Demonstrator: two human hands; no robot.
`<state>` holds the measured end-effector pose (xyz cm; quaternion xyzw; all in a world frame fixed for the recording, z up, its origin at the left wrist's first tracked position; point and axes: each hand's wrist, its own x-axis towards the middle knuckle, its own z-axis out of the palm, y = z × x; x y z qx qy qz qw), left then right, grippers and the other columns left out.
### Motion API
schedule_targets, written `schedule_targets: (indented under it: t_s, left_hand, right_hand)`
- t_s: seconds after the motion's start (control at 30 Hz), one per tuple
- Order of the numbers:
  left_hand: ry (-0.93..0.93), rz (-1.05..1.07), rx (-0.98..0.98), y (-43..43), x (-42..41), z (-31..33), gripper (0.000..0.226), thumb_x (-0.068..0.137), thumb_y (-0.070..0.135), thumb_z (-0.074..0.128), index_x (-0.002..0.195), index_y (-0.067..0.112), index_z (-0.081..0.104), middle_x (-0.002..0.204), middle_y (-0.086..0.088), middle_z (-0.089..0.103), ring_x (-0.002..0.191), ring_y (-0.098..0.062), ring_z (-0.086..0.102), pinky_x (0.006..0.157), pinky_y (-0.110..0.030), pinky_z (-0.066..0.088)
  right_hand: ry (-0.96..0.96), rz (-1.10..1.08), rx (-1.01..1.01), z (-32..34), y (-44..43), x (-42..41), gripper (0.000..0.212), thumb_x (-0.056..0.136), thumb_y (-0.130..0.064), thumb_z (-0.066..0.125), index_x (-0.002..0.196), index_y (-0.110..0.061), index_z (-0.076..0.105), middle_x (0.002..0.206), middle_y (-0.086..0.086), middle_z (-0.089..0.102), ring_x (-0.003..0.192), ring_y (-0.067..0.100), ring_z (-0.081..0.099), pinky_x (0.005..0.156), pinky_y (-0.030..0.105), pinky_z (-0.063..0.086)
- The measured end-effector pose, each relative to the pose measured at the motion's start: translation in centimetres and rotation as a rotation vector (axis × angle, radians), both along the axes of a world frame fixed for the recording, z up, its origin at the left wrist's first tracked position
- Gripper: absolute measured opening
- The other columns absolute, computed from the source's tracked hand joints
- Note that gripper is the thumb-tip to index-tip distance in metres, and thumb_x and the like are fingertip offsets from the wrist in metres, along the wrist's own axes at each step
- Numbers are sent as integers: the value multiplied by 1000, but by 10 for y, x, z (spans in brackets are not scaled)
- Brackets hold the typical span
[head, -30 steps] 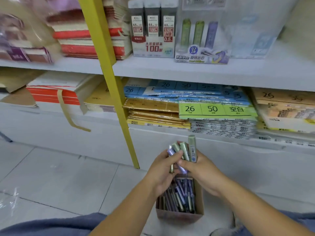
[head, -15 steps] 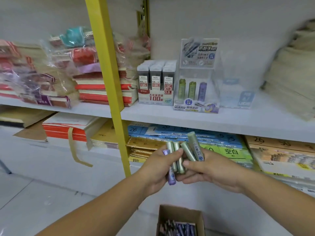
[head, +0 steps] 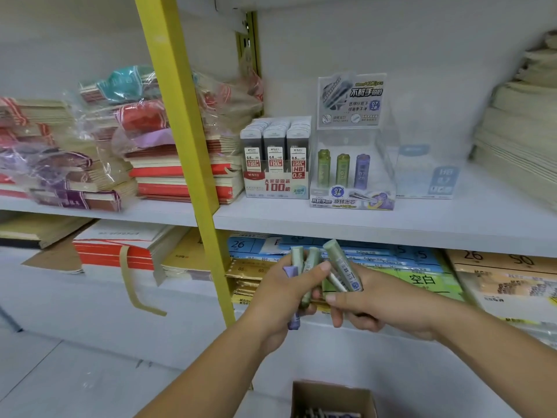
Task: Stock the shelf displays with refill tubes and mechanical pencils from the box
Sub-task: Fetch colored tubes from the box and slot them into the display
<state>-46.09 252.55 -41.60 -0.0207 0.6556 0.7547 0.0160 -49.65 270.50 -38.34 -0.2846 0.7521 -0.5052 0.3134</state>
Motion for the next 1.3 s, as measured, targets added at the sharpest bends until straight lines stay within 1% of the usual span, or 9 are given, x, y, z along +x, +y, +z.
schedule_targets:
  t_s: [0.2, 0.33, 0.5, 0.57, 0.7, 0.83, 1.0, 1.13, 1.3]
  left_hand:
    - [38, 122, 21, -14, -6, 5, 33, 62, 49, 84, 86, 31, 69, 60, 1, 56, 51, -12, 46, 53, -30, 28]
    - [33, 134, 26, -27, -10, 12, 44, 59, 50, 85, 94, 26, 73, 62, 1, 56, 50, -12, 45, 55, -31, 23]
    - [49, 138, -4, -33, -8, 21, 41, 59, 52, 83, 93, 30, 74, 65, 0, 57, 50, -12, 45, 53, -29, 26]
    - [68, 168, 3, -35, -6, 25, 36, 60, 49, 83, 89, 31, 74, 69, -3, 57, 53, -13, 46, 54, -30, 27]
    - [78, 197, 18, -36, -3, 31, 28, 63, 45, 83, 87, 33, 74, 70, -5, 56, 53, -14, 45, 56, -31, 26]
    - [92, 209, 17, -34, -1, 37, 19, 73, 38, 82, 89, 31, 74, 65, -3, 55, 52, -15, 44, 55, -30, 27]
    - [125, 240, 67, -27, -5, 57, 7, 83, 32, 79, 83, 34, 72, 59, 0, 53, 44, -14, 40, 41, -19, 22]
    - [179, 268, 127, -19, -13, 76, 11, 83, 35, 78, 82, 32, 68, 59, 3, 53, 43, -12, 41, 38, -18, 23]
    - [202, 338, 203, -17, -27, 86, 13, 83, 38, 79, 78, 37, 67, 60, 4, 54, 45, -11, 45, 41, -21, 22]
  right_hand:
    - [10, -118, -14, 1, -1, -1, 47, 88, -27, 69, 126, -46, 47, 95, 3, 72, 72, 19, 67, 64, 30, 53]
    - [171, -253, 23, 6, 1, -5, 37, 81, -30, 75, 116, -33, 62, 77, -11, 67, 54, 8, 55, 53, 20, 47]
    - [186, -255, -39, 7, 1, -1, 37, 82, -32, 75, 113, -44, 60, 78, -10, 67, 46, 6, 46, 45, 19, 40]
    - [168, -267, -66, 6, 2, -1, 32, 83, -32, 73, 109, -46, 62, 83, -7, 70, 46, 7, 44, 44, 19, 37]
    - [185, -257, -54, 8, 4, 1, 25, 92, -35, 61, 107, -54, 61, 60, -7, 55, 50, 7, 44, 47, 19, 38]
    - [140, -305, -159, 17, 4, 4, 35, 99, -23, 48, 108, -53, 64, 69, -4, 56, 60, 14, 49, 53, 24, 42]
    - [300, -436, -357, 48, 11, 16, 24, 80, -10, 74, 92, -30, 66, 82, -4, 70, 56, 15, 58, 51, 22, 47]
    - [518, -593, -535, 99, 18, -4, 26, 79, -6, 73, 87, -30, 72, 84, -5, 71, 69, 7, 63, 64, 16, 52]
    - [808, -682, -355, 157, 20, -56, 31, 92, -12, 57, 94, -42, 68, 88, -8, 67, 74, 9, 63, 75, 31, 51]
